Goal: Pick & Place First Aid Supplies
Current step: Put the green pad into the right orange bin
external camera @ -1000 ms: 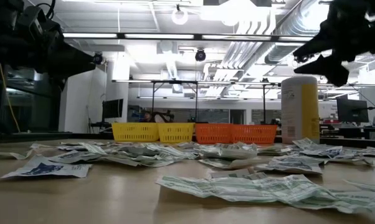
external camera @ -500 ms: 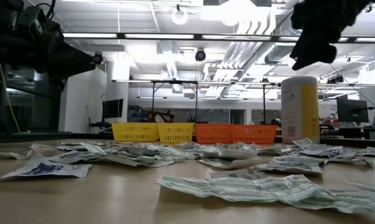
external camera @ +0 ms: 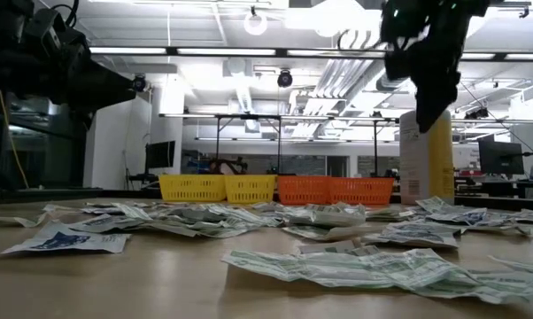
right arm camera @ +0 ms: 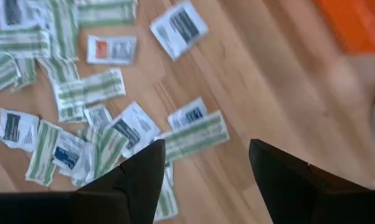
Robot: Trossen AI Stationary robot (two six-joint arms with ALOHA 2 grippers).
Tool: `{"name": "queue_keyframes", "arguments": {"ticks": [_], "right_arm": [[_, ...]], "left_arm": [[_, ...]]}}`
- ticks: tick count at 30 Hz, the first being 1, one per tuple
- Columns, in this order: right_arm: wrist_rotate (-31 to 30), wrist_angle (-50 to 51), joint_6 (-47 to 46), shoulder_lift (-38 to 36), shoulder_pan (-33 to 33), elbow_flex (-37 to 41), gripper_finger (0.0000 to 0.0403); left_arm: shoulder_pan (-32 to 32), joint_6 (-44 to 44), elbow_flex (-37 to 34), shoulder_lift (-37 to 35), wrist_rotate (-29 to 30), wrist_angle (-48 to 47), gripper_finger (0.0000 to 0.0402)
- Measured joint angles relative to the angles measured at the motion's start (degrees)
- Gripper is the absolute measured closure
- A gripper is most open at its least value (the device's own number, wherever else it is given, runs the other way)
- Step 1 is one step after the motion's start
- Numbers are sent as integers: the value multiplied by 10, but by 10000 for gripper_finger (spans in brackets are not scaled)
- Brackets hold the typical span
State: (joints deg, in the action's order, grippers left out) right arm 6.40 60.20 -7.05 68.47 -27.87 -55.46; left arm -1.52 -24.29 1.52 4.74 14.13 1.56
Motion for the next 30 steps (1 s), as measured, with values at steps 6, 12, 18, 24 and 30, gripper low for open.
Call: {"name": "queue_keyframes", "arguments": {"ticks": [6, 12, 18, 24, 30], "right_arm": [[62, 16, 7, 58, -57, 1, 176], [110, 28, -42, 109, -108, 1, 176], [103, 54, -136, 139, -141, 2, 176], [107, 8, -214, 114, -149, 53, 176], [100, -101, -308, 53, -144, 148, 176]], "left_arm": [[0, 0, 0, 0, 0, 0, 300], [0, 0, 0, 0, 0, 0, 300], [0, 0, 0, 0, 0, 0, 300], [0, 0, 0, 0, 0, 0, 300], [0, 0, 0, 0, 0, 0, 300]]}}
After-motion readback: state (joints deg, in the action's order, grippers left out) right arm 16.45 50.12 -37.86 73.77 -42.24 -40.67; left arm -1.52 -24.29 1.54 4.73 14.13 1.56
